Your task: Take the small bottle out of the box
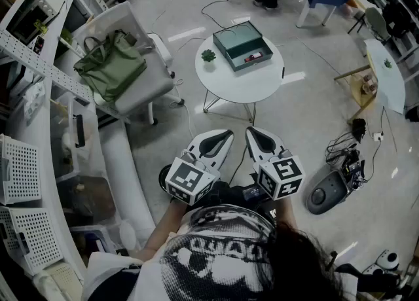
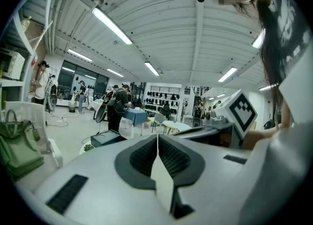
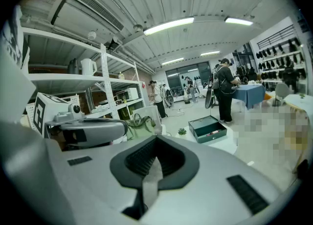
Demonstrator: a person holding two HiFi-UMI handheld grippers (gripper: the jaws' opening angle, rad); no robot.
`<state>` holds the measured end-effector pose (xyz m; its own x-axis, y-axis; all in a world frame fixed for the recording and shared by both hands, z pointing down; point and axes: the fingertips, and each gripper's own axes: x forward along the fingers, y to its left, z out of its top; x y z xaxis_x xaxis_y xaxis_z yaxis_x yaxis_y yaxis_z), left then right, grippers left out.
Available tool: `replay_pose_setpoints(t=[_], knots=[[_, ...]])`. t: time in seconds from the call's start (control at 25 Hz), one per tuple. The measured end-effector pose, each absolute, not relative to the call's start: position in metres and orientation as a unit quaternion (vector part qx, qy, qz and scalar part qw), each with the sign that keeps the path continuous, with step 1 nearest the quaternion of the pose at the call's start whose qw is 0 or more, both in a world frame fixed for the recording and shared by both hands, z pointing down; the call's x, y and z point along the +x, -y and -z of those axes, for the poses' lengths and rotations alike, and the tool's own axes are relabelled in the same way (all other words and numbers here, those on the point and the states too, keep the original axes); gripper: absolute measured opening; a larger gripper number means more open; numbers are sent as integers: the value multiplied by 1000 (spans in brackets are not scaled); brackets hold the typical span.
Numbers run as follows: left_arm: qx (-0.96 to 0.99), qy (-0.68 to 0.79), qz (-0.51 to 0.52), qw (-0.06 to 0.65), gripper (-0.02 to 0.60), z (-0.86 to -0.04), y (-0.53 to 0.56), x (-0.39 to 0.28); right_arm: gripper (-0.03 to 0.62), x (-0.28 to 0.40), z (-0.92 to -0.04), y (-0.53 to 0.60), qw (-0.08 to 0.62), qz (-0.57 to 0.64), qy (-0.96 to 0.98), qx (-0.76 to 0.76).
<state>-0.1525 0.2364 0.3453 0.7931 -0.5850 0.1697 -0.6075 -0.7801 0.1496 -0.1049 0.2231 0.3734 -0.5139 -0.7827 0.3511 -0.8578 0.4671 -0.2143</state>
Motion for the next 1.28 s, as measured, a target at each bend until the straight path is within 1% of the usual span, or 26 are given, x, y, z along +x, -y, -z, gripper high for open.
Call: replay_pose_setpoints(t=[0.36,0.64,1.04,1.28], knots=[[947,301,-59,96,17,-350,-237,-173,-1,-127,-377,-217,56,-210,846,486],[950,289,-62,96,17,-354,-231,-186,-2,-132,-382,-213,50,-218,834,504],[951,281,-68,112,17,-368,-208,-179,0,-111,-395,-202,54,-236,816,525],[949,285,-73,115,17,-371,-184,-155,0,-87,-402,-179,54,-246,816,520]])
